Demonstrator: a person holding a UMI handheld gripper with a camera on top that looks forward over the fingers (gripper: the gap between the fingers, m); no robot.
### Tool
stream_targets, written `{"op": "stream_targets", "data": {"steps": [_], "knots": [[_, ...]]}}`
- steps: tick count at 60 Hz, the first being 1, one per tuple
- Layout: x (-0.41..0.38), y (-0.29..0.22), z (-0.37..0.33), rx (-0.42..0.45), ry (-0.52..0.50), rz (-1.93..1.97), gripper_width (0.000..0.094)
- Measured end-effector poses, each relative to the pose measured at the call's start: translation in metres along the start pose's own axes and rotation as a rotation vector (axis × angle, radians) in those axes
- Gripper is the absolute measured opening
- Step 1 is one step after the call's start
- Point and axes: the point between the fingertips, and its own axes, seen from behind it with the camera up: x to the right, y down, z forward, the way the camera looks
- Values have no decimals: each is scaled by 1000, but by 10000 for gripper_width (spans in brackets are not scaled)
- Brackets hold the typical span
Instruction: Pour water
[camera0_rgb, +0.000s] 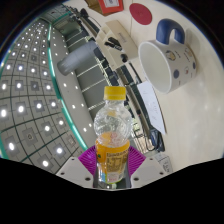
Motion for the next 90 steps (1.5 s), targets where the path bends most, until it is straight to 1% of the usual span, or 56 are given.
{"op": "stream_targets", "data": {"steps": [2,7,8,11,19,24,31,35,39,42,51,57,63,66,70,75,76,77,84,85,90], "knots": [[5,-12,-2,18,2,39,369],[3,-29,-14,32,-16,133,371],[6,-31,-5,33,-17,145,371],[6,-36,-5,24,-25,182,369],[17,-37,-2,-10,23,215,370],[10,-30,-8,-31,49,209,370],[9,-24,-7,-85,131,-26,369],[-6,-24,-11,-108,161,-245,370],[-18,-36,-9,-116,210,-502,370],[-38,-48,-12,-115,224,-703,370],[-101,-94,-20,-54,273,-1250,374],[-126,-133,-25,-11,306,-1547,375],[-128,-180,-36,16,397,-1790,372],[-120,-207,-41,11,462,-1881,371],[-101,-234,-47,-6,542,-1966,372],[-71,-261,-52,-44,617,-1999,372],[-54,-272,-47,-47,628,-2005,372],[-57,-272,-58,-54,640,-2005,372],[-25,-294,-69,-71,698,-1982,372],[-14,-306,-60,-73,704,-1977,373],[-2,-315,-75,-66,729,-1960,374]]}}
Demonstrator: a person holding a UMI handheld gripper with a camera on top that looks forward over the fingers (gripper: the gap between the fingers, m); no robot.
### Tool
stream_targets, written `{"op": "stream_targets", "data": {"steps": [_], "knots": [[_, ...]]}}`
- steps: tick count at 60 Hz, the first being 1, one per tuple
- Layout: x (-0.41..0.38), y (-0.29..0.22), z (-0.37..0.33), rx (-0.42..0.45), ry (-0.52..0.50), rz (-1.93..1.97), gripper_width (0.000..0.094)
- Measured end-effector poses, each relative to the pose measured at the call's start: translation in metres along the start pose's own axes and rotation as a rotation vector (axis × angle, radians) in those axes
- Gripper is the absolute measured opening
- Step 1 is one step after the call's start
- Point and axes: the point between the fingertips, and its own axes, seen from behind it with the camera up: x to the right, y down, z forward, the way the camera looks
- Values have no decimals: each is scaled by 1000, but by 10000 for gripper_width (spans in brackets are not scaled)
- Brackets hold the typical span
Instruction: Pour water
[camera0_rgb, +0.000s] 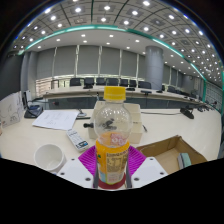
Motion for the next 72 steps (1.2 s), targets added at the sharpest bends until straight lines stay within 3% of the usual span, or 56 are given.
{"op": "stream_targets", "data": {"steps": [14,24,27,30,31,33,37,50,72], "knots": [[8,17,4,13,-5,37,398],[6,22,5,-8,-10,63,527],[4,28,1,-42,-12,86,626],[1,28,-3,-52,-21,95,855],[1,28,-2,-52,-20,95,867],[-1,27,-10,-60,-12,92,825],[-5,24,-24,-79,3,86,865],[-25,5,-89,-134,24,85,858],[-106,-2,-290,-250,26,75,857]]}}
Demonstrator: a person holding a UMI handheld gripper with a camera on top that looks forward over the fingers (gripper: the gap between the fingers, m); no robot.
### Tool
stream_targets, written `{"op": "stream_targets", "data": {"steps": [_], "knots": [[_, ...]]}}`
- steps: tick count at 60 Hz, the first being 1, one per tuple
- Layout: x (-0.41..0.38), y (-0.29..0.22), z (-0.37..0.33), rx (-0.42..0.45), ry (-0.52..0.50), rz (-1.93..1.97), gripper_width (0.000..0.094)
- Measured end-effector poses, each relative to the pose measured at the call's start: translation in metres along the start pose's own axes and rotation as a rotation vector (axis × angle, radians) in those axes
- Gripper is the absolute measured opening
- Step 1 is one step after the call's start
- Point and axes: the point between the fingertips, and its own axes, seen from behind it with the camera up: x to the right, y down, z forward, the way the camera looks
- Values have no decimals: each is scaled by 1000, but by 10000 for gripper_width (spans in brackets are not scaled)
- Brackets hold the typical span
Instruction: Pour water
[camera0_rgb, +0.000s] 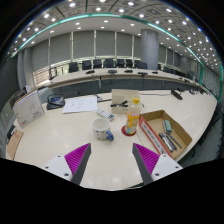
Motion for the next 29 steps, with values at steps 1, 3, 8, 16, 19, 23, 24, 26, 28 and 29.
{"op": "stream_targets", "data": {"steps": [1,3,8,16,19,23,24,26,28,29], "knots": [[-3,2,-8,0,-3,-8,857],[-10,5,-21,0,-8,-28,858],[-21,18,-53,-1,-5,-67,857],[-38,27,-85,8,-15,-96,858],[-42,29,-95,9,-24,-86,858],[-43,30,-104,16,-11,-90,859],[-43,30,-105,17,-10,-94,859],[-46,30,-108,18,-18,-95,858],[-48,30,-110,14,-22,-93,857],[-48,31,-111,12,-23,-93,857]]}}
